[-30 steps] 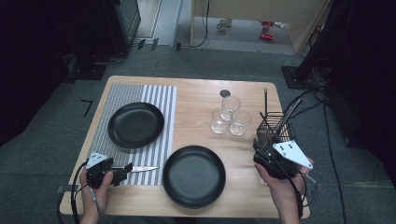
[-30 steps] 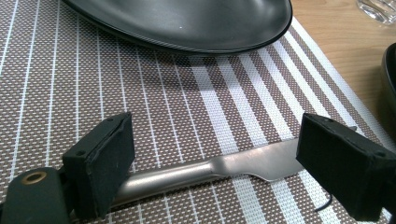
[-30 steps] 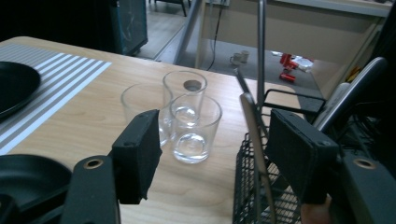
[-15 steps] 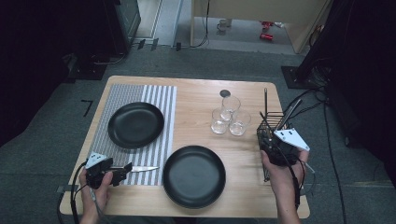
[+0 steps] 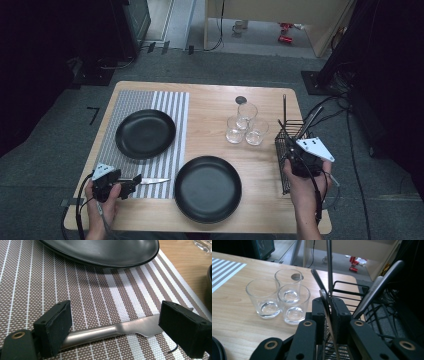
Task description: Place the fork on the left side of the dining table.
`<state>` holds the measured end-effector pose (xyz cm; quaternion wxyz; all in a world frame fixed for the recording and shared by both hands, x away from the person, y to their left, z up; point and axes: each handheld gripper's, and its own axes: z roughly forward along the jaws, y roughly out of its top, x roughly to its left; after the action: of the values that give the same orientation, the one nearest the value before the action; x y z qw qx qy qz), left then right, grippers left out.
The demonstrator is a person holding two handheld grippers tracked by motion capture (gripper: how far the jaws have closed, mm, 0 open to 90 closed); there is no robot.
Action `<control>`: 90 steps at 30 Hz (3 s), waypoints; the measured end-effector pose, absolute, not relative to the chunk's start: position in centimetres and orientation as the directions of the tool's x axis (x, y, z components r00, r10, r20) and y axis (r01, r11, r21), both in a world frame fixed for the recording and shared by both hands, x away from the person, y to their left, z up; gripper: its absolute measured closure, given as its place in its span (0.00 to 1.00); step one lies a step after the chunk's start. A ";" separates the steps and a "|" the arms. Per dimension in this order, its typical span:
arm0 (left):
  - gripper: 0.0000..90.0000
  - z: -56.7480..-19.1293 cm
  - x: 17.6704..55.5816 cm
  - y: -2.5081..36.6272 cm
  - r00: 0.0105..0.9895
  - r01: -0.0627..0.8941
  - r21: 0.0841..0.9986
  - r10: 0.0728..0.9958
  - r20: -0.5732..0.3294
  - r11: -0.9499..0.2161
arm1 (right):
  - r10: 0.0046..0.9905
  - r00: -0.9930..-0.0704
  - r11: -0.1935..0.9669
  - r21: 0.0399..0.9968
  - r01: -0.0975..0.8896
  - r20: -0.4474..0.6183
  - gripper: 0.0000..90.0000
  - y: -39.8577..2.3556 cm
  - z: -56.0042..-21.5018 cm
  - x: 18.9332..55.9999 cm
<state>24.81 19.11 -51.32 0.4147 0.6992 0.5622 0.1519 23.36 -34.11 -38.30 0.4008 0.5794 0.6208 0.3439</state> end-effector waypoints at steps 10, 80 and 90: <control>0.13 -51.4 24.9 19.1 0.315 0.664 0.747 0.913 -0.261 -0.016 | 0.997 0.070 0.010 0.941 0.339 -0.036 0.98 -36.8 -37.1 21.7; 0.14 -46.0 24.3 12.4 0.511 0.518 0.850 0.832 -0.217 -0.096 | 0.988 -0.148 -0.020 0.991 0.131 0.039 0.98 -30.2 -28.7 18.7; 0.14 -45.1 24.8 9.7 0.553 0.494 0.861 0.808 -0.203 -0.122 | 0.981 -0.189 -0.015 0.990 0.141 0.042 0.98 -28.4 -29.1 19.5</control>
<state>24.81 9.75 -45.13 0.4912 0.7316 0.4448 0.1601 19.48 -28.37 -29.12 0.4064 0.4903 0.5722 0.5168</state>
